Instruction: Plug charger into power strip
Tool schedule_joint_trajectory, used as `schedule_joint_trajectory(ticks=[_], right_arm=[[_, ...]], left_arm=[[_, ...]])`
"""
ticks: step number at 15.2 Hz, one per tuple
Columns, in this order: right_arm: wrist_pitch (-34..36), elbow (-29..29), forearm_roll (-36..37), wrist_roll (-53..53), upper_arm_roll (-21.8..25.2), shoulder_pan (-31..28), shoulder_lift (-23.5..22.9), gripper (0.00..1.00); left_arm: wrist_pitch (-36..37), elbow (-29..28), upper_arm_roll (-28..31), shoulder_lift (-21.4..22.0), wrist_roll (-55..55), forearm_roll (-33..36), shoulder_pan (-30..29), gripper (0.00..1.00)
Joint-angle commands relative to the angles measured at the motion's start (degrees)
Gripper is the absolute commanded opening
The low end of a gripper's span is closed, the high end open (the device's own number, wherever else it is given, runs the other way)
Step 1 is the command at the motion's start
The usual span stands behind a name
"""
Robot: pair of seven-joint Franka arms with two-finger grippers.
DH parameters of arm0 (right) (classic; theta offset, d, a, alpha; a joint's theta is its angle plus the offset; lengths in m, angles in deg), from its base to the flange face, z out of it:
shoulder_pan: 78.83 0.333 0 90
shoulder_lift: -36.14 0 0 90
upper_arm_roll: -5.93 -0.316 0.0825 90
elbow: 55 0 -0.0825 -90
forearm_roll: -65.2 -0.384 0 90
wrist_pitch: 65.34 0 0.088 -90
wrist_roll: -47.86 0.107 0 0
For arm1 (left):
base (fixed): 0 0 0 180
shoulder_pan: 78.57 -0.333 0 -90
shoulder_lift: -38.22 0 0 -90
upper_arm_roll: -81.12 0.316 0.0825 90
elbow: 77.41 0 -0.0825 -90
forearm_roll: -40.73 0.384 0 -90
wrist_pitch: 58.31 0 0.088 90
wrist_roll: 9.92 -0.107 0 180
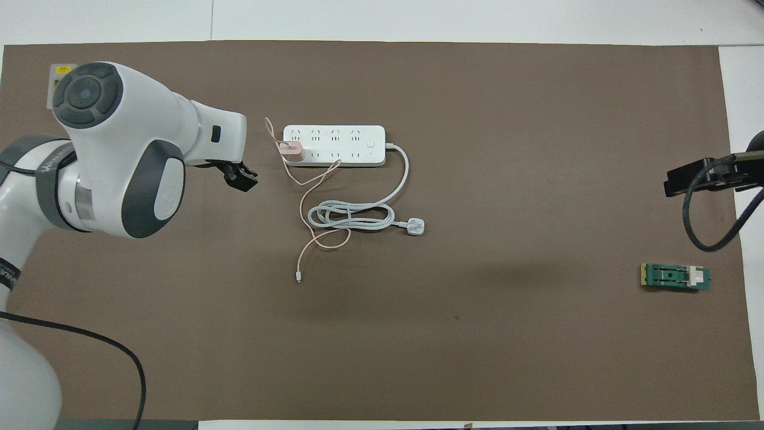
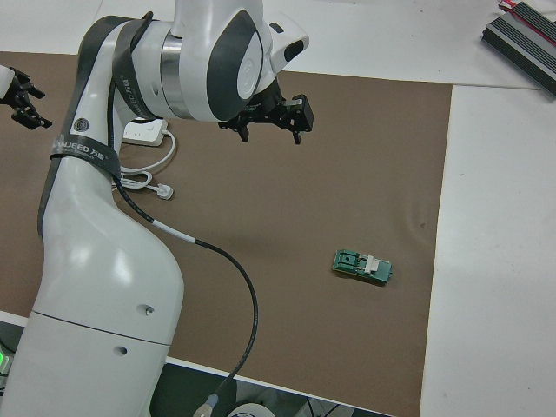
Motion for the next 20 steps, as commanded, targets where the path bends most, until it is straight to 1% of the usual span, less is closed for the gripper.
schedule_joint_trajectory(ticks=[1, 4, 5, 8, 9, 11, 13, 15, 17, 18, 20], right_arm=[[0.35, 0.79, 0.93, -1.43, -0.33, -0.34, 1.01, 1.00], [0.35, 0.80, 0.93, -1.34, -0.33, -0.34, 1.01, 1.00], [0.35, 0.80, 0.93, -1.42, -0.33, -0.34, 1.01, 1.00], [0.35, 0.80, 0.93, -1.43, -0.33, -0.34, 1.01, 1.00], [0.35, 0.80, 0.93, -1.43, -0.33, -0.34, 1.01, 1.00], [0.35, 0.80, 0.93, -1.43, -0.33, -0.34, 1.01, 1.00], [0.35, 0.80, 0.93, -1.43, -0.33, -0.34, 1.01, 1.00], [0.35, 0.80, 0.93, -1.43, -0.33, -0.34, 1.01, 1.00], [0.35, 0.80, 0.93, -1.43, -0.33, -0.34, 1.01, 1.00], [0.35, 0.80, 0.93, -1.43, -0.33, -0.34, 1.01, 1.00], [0.35, 0.80, 0.93, -1.43, -0.33, -0.34, 1.01, 1.00]], left_arm=[[6.88, 0.19, 0.05, 4.16, 2.29, -0.81, -2.85, 1.00], [12.78, 0.19, 0.40, 7.41, 9.30, -0.72, -6.88, 1.00], [14.53, 0.19, 0.40, 8.47, 14.29, -0.64, -8.12, 1.00], [17.88, 0.27, 0.58, 10.67, 38.53, 0.94, -9.18, 1.00], [17.98, 0.53, 0.66, 11.37, 41.73, 0.95, -9.10, 1.00], [20.34, 0.89, 0.67, 13.39, 42.12, 0.95, -9.71, 1.00], [21.66, 0.80, 0.58, 15.50, 42.29, 0.95, -11.73, 1.00], [21.67, 0.54, 0.58, 16.73, 42.03, 1.03, -13.21, 1.00], [22.54, 0.19, 0.58, 17.00, 41.94, 0.95, -14.10, 1.00], [24.81, 0.27, 0.58, 17.96, 42.46, 1.03, -14.10, 1.00], [26.50, 2.19, 0.58, 17.53, 43.34, 1.56, -14.19, 1.00]])
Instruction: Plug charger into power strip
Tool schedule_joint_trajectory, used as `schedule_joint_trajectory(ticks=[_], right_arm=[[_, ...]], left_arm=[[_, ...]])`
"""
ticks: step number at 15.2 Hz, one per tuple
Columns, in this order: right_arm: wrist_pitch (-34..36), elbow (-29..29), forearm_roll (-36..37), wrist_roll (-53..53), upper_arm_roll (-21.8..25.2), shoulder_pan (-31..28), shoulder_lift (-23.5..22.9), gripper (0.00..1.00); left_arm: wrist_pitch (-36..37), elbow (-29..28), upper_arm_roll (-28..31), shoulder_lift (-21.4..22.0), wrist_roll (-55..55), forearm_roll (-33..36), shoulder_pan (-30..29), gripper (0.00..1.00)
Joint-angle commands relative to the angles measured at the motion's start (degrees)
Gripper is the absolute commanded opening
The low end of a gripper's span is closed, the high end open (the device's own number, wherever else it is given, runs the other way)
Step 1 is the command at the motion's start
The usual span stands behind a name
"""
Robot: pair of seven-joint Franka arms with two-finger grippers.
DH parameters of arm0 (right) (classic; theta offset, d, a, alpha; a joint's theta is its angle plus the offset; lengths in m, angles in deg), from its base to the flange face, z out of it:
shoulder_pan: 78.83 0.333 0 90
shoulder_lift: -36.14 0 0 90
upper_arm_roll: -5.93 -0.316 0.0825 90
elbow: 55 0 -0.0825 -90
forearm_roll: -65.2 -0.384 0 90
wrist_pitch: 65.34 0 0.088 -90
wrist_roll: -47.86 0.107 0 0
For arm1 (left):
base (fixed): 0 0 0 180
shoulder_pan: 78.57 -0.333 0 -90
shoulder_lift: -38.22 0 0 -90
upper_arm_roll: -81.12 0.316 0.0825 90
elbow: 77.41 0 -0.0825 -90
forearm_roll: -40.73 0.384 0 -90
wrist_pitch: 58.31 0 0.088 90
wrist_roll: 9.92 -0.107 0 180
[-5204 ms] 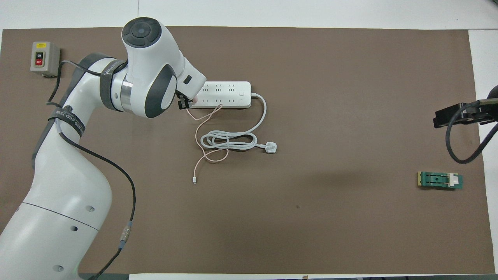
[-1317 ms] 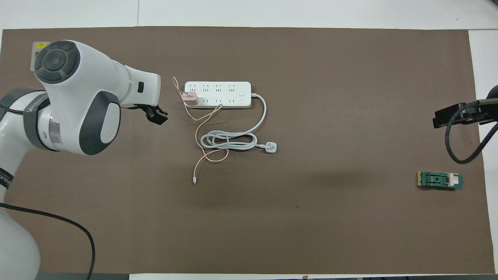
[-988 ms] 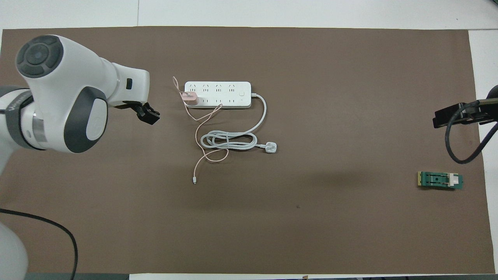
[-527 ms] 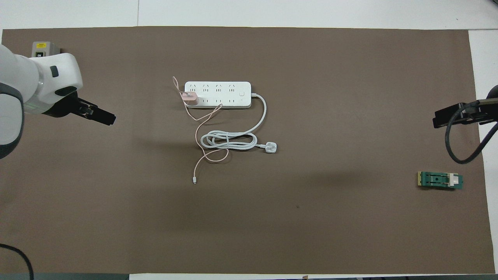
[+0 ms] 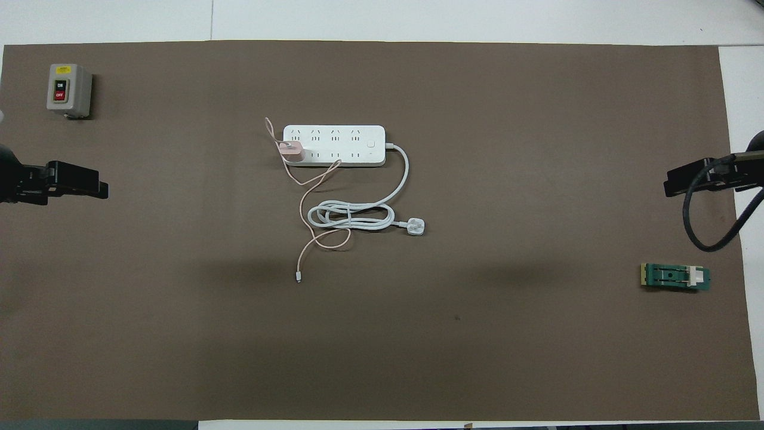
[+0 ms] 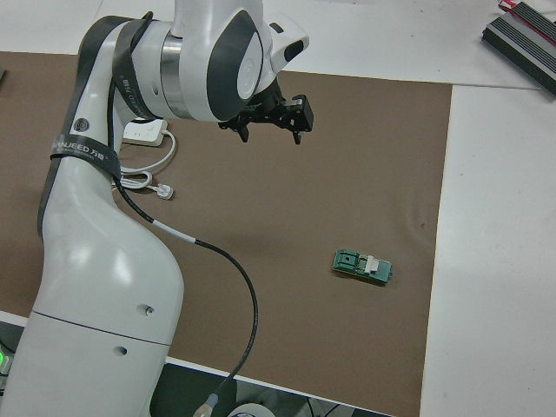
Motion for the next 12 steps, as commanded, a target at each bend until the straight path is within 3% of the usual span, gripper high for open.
schedule_joint_trajectory(ticks=[1, 5, 9, 12], right_arm=[[0.35, 0.80, 0.93, -1.43, -0.33, -0.34, 1.01, 1.00], [0.35, 0.80, 0.93, -1.34, -0.33, -0.34, 1.01, 1.00], [0.35, 0.80, 0.93, -1.43, -0.33, -0.34, 1.01, 1.00], [0.35, 0.80, 0.93, -1.43, -0.33, -0.34, 1.01, 1.00]], left_arm=[[3.50, 1.48, -0.62, 0.64, 2.60, 2.92, -0.24, 1.00], [6.49, 7.44, -0.44, -1.99, 6.74, 3.38, -0.76, 1.00], [8.60, 13.51, -2.11, -6.12, 7.00, 1.62, -5.41, 1.00], [9.31, 11.78, -6.06, -5.25, 7.09, 1.70, -10.24, 1.00]])
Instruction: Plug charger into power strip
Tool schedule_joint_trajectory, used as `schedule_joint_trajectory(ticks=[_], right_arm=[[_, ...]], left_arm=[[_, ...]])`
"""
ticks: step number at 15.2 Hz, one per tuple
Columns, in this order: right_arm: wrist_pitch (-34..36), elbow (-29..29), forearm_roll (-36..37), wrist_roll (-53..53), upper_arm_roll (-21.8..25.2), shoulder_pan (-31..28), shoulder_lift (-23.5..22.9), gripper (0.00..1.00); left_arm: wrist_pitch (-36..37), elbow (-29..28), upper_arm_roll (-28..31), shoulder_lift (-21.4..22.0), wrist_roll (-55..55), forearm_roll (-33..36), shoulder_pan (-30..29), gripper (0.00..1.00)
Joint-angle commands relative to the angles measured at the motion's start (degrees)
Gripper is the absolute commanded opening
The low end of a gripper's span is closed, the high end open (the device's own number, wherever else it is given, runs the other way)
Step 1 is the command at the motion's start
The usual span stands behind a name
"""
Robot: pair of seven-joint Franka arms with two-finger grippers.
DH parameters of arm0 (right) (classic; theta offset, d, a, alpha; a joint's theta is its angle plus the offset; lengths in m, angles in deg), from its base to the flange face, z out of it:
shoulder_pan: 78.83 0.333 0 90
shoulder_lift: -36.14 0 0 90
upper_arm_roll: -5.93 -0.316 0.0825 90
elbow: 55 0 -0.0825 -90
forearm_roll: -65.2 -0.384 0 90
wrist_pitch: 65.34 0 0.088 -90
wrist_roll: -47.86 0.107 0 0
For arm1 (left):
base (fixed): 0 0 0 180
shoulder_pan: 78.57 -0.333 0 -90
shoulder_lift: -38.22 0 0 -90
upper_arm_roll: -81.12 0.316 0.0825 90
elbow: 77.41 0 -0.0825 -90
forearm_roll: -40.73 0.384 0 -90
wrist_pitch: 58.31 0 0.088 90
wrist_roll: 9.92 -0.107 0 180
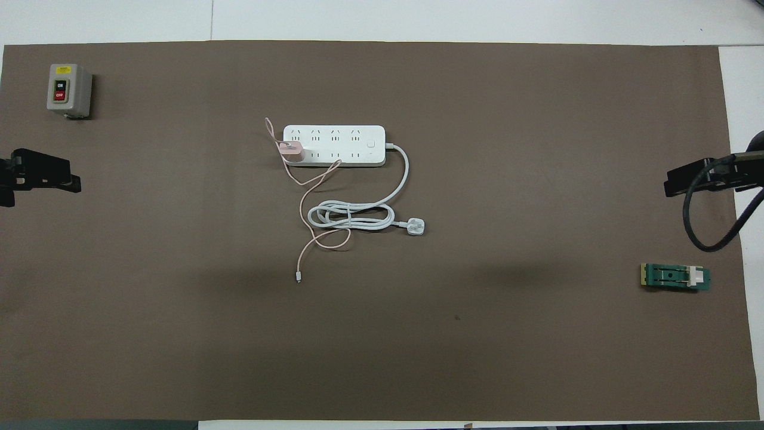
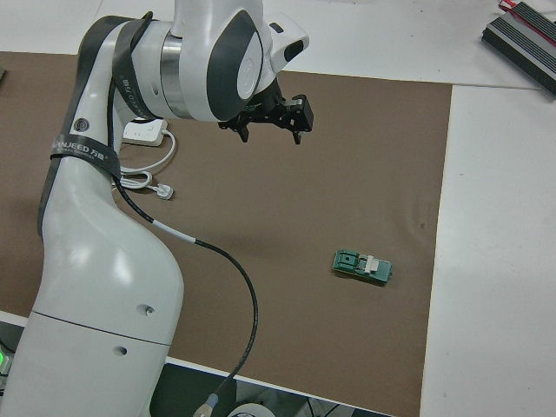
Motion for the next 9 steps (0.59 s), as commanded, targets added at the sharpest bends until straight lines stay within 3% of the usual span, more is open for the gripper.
schedule_joint_trajectory(ticks=[1, 9], right_arm=[[0.35, 0.80, 0.93, -1.43, -0.33, -0.34, 1.01, 1.00], [0.35, 0.79, 0.93, -1.43, -0.33, -0.34, 1.01, 1.00]], left_arm=[[2.43, -0.14, -2.97, -0.40, 0.32, -0.38, -4.06, 1.00], [5.16, -2.96, -6.57, 2.15, 1.63, 0.15, -6.09, 1.00]])
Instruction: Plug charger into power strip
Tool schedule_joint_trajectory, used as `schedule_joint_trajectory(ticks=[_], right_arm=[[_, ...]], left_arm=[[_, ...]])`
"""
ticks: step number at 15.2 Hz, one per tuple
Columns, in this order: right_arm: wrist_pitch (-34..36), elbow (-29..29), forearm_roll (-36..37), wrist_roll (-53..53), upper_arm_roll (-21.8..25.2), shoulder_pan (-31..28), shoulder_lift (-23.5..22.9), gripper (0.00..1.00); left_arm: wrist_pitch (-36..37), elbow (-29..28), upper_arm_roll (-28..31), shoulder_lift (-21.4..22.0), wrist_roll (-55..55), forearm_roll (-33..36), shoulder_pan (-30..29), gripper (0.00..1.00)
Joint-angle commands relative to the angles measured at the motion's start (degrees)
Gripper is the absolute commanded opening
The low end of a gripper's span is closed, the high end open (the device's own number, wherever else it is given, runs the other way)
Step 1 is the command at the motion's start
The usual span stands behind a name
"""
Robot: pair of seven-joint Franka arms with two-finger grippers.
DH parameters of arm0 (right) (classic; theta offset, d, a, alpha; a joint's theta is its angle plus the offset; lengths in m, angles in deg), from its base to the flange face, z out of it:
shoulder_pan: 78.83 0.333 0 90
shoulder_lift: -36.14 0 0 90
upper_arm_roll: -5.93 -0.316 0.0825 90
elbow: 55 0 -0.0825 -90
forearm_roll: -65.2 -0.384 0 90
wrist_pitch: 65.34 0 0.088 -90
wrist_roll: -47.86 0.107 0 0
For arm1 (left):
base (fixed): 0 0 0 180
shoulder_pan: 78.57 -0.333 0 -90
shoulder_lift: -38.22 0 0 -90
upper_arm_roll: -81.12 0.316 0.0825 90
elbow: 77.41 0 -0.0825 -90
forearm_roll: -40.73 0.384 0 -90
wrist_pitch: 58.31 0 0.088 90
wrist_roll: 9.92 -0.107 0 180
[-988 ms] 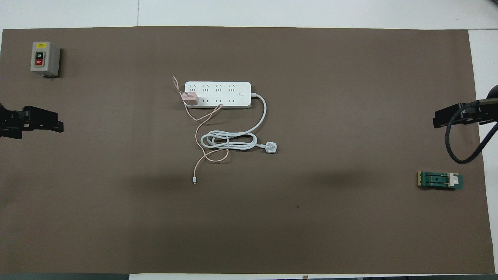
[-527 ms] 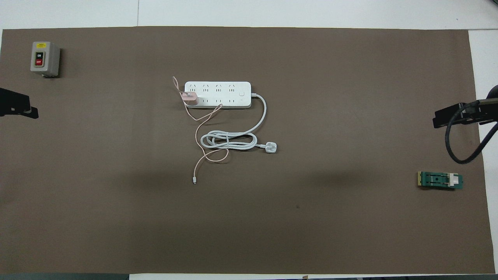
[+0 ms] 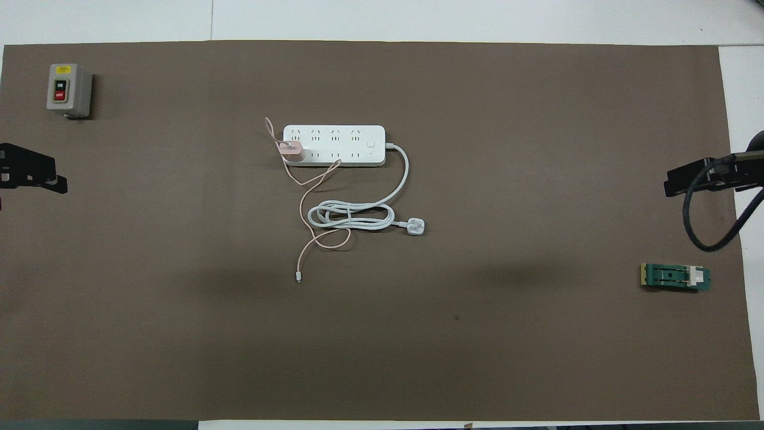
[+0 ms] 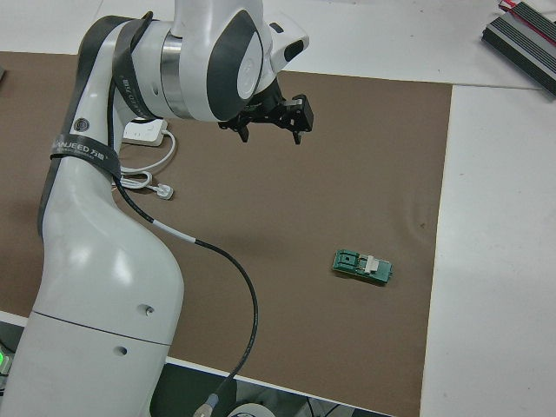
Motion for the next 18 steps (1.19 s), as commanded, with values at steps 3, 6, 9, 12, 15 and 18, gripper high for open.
schedule_joint_trajectory(ticks=[3, 6, 9, 12, 15, 18], right_arm=[[0.35, 0.80, 0.93, -1.42, -0.33, -0.34, 1.01, 1.00], [0.35, 0.80, 0.93, -1.42, -0.33, -0.34, 1.01, 1.00], [0.35, 0.80, 0.93, -1.42, -0.33, -0.34, 1.01, 1.00], [0.35, 0.79, 0.93, -1.42, -0.33, -0.34, 1.01, 1.00], [0.35, 0.80, 0.93, -1.34, -0.33, -0.51, 1.01, 1.00], [0.35, 0.71, 0.93, -1.42, -0.33, -0.69, 1.01, 1.00]], left_arm=[[1.68, -0.27, -1.75, 1.12, 0.69, 0.33, -2.08, 1.00], [1.94, 2.18, -2.62, -0.19, 0.69, 0.41, -2.08, 1.00], [1.86, 0.71, -4.55, 0.51, 0.69, 0.68, -2.08, 1.00], [1.86, 0.00, -4.65, 0.51, 0.61, 0.86, -1.90, 1.00], [0.02, -0.18, -5.00, -0.28, 0.25, 0.77, -1.73, 1.00], [-0.34, -0.79, -5.00, -0.55, -2.53, 0.86, -1.72, 1.00]])
